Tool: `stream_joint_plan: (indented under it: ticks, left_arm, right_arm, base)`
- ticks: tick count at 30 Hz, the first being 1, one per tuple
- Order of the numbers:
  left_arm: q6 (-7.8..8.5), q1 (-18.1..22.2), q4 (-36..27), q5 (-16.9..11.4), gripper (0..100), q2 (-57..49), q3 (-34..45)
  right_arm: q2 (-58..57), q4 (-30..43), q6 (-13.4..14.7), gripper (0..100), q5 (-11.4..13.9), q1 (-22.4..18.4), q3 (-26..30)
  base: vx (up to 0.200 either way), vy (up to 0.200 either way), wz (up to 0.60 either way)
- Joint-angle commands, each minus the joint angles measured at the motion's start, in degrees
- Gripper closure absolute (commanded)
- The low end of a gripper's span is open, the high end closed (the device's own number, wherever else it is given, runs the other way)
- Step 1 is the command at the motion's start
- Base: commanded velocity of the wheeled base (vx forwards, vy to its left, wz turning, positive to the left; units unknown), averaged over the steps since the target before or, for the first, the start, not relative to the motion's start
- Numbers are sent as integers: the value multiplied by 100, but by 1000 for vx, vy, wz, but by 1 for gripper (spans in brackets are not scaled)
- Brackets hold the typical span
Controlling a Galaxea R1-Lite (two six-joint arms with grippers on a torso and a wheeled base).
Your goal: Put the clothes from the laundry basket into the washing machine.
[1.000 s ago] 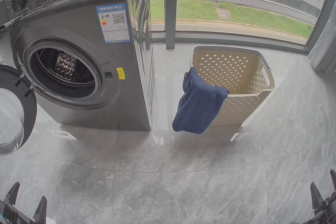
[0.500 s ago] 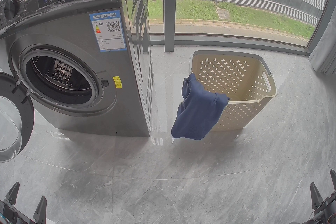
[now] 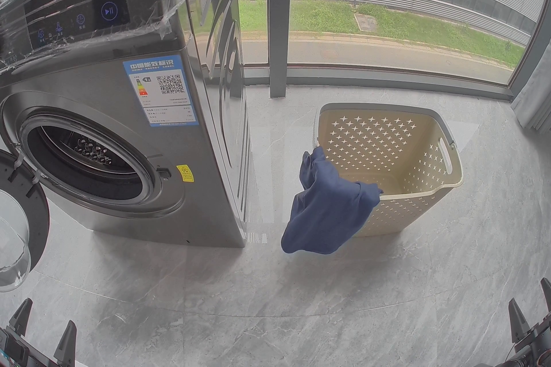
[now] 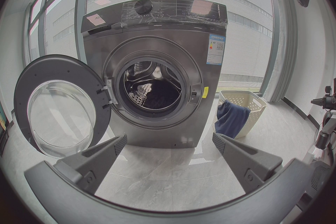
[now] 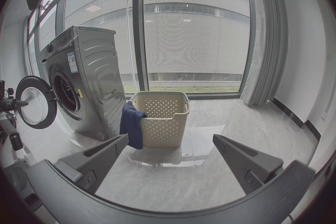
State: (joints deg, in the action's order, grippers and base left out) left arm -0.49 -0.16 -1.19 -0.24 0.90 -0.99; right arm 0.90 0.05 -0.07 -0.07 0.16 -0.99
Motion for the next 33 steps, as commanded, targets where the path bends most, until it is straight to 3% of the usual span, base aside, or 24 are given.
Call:
stream_joint_plan:
  ticks: [1, 13, 17, 21, 22, 23, 26, 27, 30, 33]
  left_arm:
    - [-4, -2, -4, -2, 0, -81, 46]
    - [5, -2, 5, -2, 0, -73, 55]
    - [40, -2, 5, -2, 0, -73, 55]
    - [40, -2, 5, -2, 0, -73, 55]
    - [40, -2, 5, -2, 0, -81, 55]
    - [49, -2, 5, -2, 0, -81, 55]
    - [40, -2, 5, -2, 0, -73, 55]
    - [40, -2, 5, -2, 0, -81, 55]
    - [14, -2, 5, -2, 0, -81, 55]
    - [5, -2, 5, -2, 0, -73, 55]
  right_arm:
    - [-20, 4, -1, 0, -1, 2, 90]
    - [-29, 4, -1, 0, -1, 2, 90]
    - [-20, -40, 42, 0, 51, -7, 64]
    - [270, -567, 78, 0, 262, 28, -1044]
    - [314, -567, 78, 0, 262, 28, -1088]
    - [929, -471, 86, 0, 420, 46, -1308]
    - [1826, -365, 104, 0, 816, 90, -1255]
    - [2511, -427, 122, 0, 1071, 107, -1167]
    - [3865, -620, 104, 0, 1519, 151, -1158]
    - [4911, -1200, 139, 0, 1677, 459, -1158]
  base:
    - [0, -200, 0]
    - [0, -200, 0]
    - [0, 0, 0]
    - [0, 0, 0]
    - [0, 0, 0]
    - [0, 0, 0]
    - [0, 0, 0]
    - [0, 0, 0]
    - [0, 0, 0]
    - [0, 0, 0]
